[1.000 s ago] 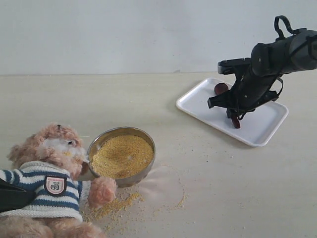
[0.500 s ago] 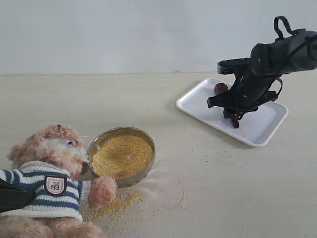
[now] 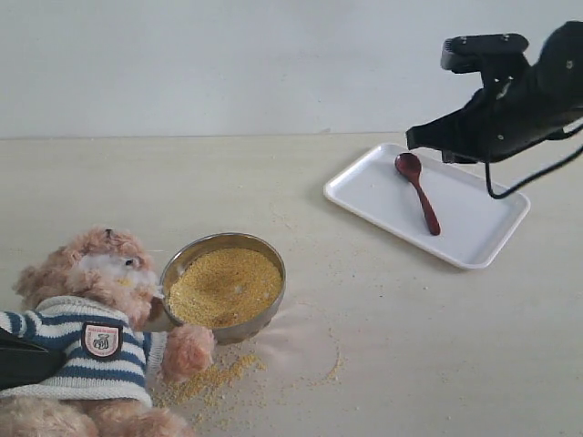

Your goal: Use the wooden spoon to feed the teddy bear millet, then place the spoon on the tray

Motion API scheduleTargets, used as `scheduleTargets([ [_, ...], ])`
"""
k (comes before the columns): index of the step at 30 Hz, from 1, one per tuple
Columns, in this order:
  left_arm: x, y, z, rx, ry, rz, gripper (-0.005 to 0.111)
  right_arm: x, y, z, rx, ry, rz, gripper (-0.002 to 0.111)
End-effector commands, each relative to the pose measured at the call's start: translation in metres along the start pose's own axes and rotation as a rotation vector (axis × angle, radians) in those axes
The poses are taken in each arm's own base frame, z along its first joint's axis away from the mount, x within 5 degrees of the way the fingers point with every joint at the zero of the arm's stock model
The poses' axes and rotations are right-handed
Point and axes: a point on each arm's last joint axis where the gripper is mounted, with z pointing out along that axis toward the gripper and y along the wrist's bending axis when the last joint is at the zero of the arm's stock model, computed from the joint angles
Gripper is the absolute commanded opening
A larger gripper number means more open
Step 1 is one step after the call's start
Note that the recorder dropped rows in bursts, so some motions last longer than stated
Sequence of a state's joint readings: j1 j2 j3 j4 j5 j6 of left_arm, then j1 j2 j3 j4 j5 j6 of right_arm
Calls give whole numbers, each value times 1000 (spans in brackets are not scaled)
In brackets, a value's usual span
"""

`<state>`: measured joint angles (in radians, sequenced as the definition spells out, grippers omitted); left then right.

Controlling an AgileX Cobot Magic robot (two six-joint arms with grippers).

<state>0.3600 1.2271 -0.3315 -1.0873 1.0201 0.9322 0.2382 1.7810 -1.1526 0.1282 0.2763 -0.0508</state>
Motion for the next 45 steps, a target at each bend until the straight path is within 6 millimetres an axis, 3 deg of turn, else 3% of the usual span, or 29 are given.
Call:
scheduleTargets([
  [1, -1, -2, 0, 20, -2, -5, 5, 30, -4, -30, 11, -92, 39, 0],
  [3, -1, -2, 0, 20, -2, -5, 5, 51, -4, -37, 16, -94, 35, 0],
  [5, -1, -2, 0, 20, -2, -5, 5, 89, -1, -53, 12, -99, 35, 0],
  [9, -1, -2, 0, 20, -2, -5, 5, 127, 19, -80, -56, -94, 7, 0],
  [11, -1, -2, 0, 20, -2, -5, 5, 136, 24, -89, -77, -20, 38, 0],
  [26, -1, -2, 0, 20, -2, -5, 5, 135, 24, -100, -86, -19, 37, 0],
  [30, -1, -2, 0, 20, -2, -5, 5, 124, 24, -130, -110, -154, 22, 0],
  [36, -1, -2, 0, 20, -2, -5, 5, 114, 19, -189, -95, -414, -172, 0],
  [40, -1, -2, 0, 20, -2, -5, 5, 128, 5, -209, -23, -534, -200, 0],
  [45, -1, -2, 0, 20, -2, -5, 5, 166, -8, -210, 17, -664, -84, 0],
])
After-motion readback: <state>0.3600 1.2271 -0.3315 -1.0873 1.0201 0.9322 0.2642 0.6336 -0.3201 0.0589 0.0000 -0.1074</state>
